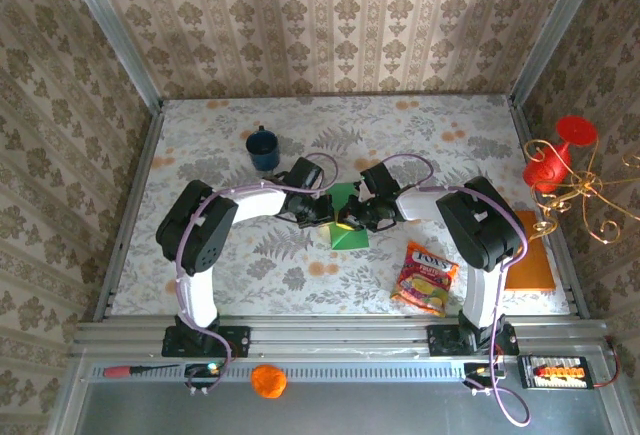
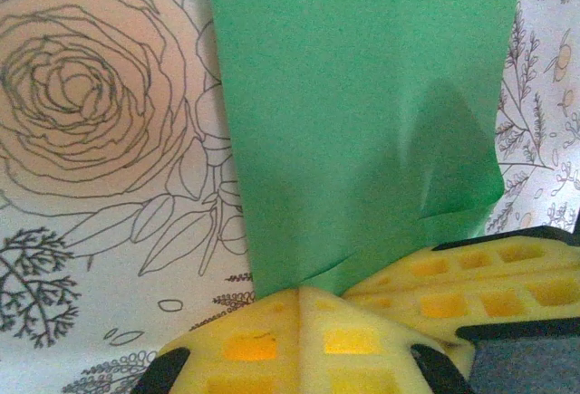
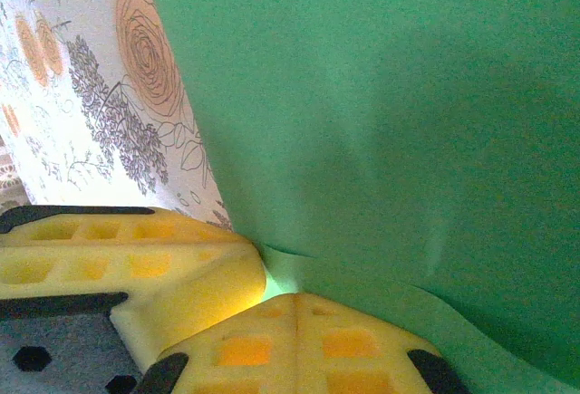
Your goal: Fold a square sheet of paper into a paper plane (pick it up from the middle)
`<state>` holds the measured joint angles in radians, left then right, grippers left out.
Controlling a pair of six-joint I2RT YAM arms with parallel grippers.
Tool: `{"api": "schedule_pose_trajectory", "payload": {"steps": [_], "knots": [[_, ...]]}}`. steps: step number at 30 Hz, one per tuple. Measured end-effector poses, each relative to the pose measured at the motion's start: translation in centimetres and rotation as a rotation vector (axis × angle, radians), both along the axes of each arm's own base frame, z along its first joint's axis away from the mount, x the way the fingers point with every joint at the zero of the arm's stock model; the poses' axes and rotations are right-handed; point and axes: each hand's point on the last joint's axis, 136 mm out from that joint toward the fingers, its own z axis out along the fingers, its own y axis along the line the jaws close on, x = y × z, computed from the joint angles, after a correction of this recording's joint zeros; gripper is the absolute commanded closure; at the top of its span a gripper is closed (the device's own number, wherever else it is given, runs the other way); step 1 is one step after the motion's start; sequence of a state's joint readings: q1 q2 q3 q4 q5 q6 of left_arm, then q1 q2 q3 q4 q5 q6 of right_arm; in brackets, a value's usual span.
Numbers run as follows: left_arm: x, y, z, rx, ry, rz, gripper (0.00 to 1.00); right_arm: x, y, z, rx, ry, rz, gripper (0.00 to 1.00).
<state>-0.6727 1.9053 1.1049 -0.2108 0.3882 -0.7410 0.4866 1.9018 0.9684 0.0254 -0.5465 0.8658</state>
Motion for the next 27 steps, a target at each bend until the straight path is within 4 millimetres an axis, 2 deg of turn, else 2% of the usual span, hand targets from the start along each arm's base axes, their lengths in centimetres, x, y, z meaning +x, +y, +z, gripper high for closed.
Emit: {"api": "schedule_pose_trajectory", "payload": {"steps": [7, 14, 21, 27], "knots": [[0.4, 0.3, 0.0, 0.007, -0.002, -0.045, 1.0, 1.1, -1.0, 2.8, 0.008, -0.091, 0.009, 1.0], [1.0, 0.5, 0.0, 0.016, -0.004, -0.076, 1.0, 0.9, -1.4, 1.9, -0.025, -0.086, 0.016, 1.0], [1.0, 0.5, 0.0, 0.02, -0.005, -0.082, 1.0, 0.7, -2.1, -0.1, -0.074, -0.045, 0.001, 1.0], [1.1, 0.7, -0.2, 0.034, 0.002, -0.074, 1.0, 0.9, -2.4, -0.3, -0.075, -0.058, -0.018, 1.0]]}}
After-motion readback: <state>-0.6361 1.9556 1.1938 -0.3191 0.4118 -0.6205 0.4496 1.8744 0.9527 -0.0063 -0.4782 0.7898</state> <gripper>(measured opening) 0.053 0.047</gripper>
